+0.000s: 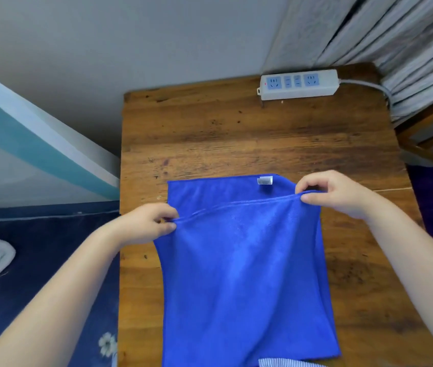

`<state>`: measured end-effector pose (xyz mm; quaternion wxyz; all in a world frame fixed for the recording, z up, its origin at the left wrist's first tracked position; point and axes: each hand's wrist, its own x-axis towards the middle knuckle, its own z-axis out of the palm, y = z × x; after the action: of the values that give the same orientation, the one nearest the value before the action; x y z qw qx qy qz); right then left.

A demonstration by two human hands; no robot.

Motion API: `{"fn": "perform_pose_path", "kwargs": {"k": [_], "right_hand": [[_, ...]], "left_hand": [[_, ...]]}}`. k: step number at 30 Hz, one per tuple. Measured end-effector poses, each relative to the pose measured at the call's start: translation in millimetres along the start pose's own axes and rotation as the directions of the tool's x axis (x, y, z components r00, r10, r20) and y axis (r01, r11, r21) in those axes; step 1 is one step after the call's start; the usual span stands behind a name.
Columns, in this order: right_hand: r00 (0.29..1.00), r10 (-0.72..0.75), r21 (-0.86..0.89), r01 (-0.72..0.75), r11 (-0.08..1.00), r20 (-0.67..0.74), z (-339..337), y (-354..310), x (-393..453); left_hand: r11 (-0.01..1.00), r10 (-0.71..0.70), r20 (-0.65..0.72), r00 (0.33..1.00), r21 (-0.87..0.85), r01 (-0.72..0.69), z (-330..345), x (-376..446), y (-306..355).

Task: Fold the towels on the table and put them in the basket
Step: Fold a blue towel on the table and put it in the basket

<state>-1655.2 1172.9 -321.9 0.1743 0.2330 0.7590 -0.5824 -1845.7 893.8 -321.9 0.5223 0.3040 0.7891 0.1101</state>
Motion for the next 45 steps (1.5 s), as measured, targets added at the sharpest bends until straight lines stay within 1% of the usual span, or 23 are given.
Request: {"fn": "perform_pose_path", "kwargs": {"k": [1, 3, 4, 5, 6, 7, 8, 11, 13, 15, 18, 21, 24, 26, 27, 29, 32, 34, 36, 39, 41, 43, 45], "right_hand": [[1.0, 0.001, 0.095, -0.001, 0.995, 0.001, -2.8, -3.3, 3.9], [0.997, 0.045, 0.286, -0.026, 0.958, -0.061, -3.7, -4.4, 17.3], [0.989, 0.073, 0.292, -0.033, 0.956, -0.128, -0.6, -1.0, 25.9], [0.974, 0.086, 0.224, -0.037, 0.974, -0.211, 3.9, 3.8, 36.8], [0.959, 0.093, 0.129, -0.06, 0.99, -0.268, 9.8, 9.4, 47.3], [0.953, 0.102, 0.03, -0.097, 0.995, -0.284, 16.7, 14.2, 56.2], [0.959, 0.112, -0.057, -0.131, 0.99, -0.259, 23.8, 18.5, 63.1], [0.976, 0.156, -0.214, -0.187, 0.959, -0.152, 37.5, 32.8, 76.2], [0.974, 0.164, -0.258, -0.2, 0.945, -0.156, 41.3, 36.2, 74.3], [0.966, 0.156, -0.263, -0.209, 0.942, -0.209, 42.2, 38.4, 71.2], [0.958, 0.163, -0.245, -0.221, 0.944, -0.236, 40.5, 39.1, 69.5], [0.957, 0.189, -0.268, -0.246, 0.932, -0.219, 38.8, 40.1, 71.0], [0.929, 0.186, -0.278, -0.28, 0.919, -0.321, 35.3, 43.6, 74.7], [0.908, 0.13, -0.387, -0.294, 0.874, -0.398, 31.8, 46.9, 77.5], [0.909, 0.084, -0.457, -0.283, 0.843, -0.408, 30.5, 48.6, 79.0], [0.932, 0.028, -0.553, -0.239, 0.798, -0.361, 28.4, 49.9, 81.9], [0.989, 0.059, -0.665, -0.135, 0.734, -0.137, 23.9, 44.8, 84.9], [0.997, 0.075, -0.714, -0.078, 0.696, -0.036, 19.8, 39.6, 86.4], [0.998, 0.056, -0.746, -0.027, 0.666, 0.014, 14.3, 35.8, 86.6], [0.998, 0.031, -0.779, 0.027, 0.627, 0.059, 3.6, 31.1, 81.3], [0.995, 0.06, -0.797, 0.024, 0.604, 0.075, -4.5, 29.7, 76.4], [0.992, 0.101, -0.806, 0.001, 0.593, 0.076, -11.4, 29.2, 71.6], [0.989, 0.136, -0.79, -0.035, 0.612, 0.061, -16.3, 27.7, 67.1]], "left_hand": [[0.989, -0.002, -0.029, 1.0, -0.148, -0.003, -4.6, -1.2, 3.0], [0.897, -0.045, -0.166, 0.985, -0.441, -0.034, -11.0, 5.8, 9.4], [0.843, -0.098, -0.232, 0.968, -0.536, -0.043, -11.1, 13.4, 12.1], [0.808, -0.151, -0.281, 0.948, -0.587, -0.046, -10.4, 23.0, 13.4], [0.796, -0.194, -0.302, 0.933, -0.604, -0.03, -8.6, 32.7, 15.8], [0.802, -0.22, -0.306, 0.926, -0.597, -0.007, -4.8, 41.7, 17.5], [0.815, -0.239, -0.31, 0.92, -0.58, 0.016, 0.1, 51.0, 16.8], [0.825, -0.307, -0.347, 0.886, -0.561, 0.066, 12.2, 73.9, 8.0], [0.829, -0.357, -0.375, 0.855, -0.549, 0.105, 14.3, 80.9, -3.7], [0.845, -0.38, -0.401, 0.833, -0.517, 0.137, 11.6, 85.1, -14.7], [0.88, -0.379, -0.417, 0.826, -0.438, 0.182, 7.5, 88.5, -19.1], [0.937, -0.334, -0.463, 0.821, -0.258, 0.235, 6.4, 95.6, -15.4], [0.955, -0.273, -0.517, 0.812, -0.045, 0.293, 8.2, 104.1, -15.4], [0.944, -0.247, -0.532, 0.81, 0.057, 0.325, 9.9, 108.7, -17.2], [0.938, -0.23, -0.523, 0.821, 0.106, 0.331, 10.5, 110.1, -17.7], [0.924, -0.204, -0.481, 0.853, 0.194, 0.33, 10.8, 111.1, -17.4], [0.885, -0.191, -0.393, 0.899, 0.327, 0.331, 7.3, 110.4, -14.3], [0.853, -0.19, -0.321, 0.928, 0.414, 0.318, 4.9, 108.4, -11.7], [0.853, -0.197, -0.265, 0.944, 0.429, 0.298, 3.2, 107.3, -11.3], [0.905, -0.169, -0.237, 0.957, 0.347, 0.245, 0.3, 105.3, -12.1], [0.93, -0.167, -0.223, 0.96, 0.289, 0.229, -1.7, 103.1, -10.3], [0.936, -0.164, -0.235, 0.958, 0.27, 0.226, -4.2, 100.3, -8.3], [0.947, -0.165, -0.268, 0.949, 0.226, 0.228, -6.2, 96.9, -8.4]]}}
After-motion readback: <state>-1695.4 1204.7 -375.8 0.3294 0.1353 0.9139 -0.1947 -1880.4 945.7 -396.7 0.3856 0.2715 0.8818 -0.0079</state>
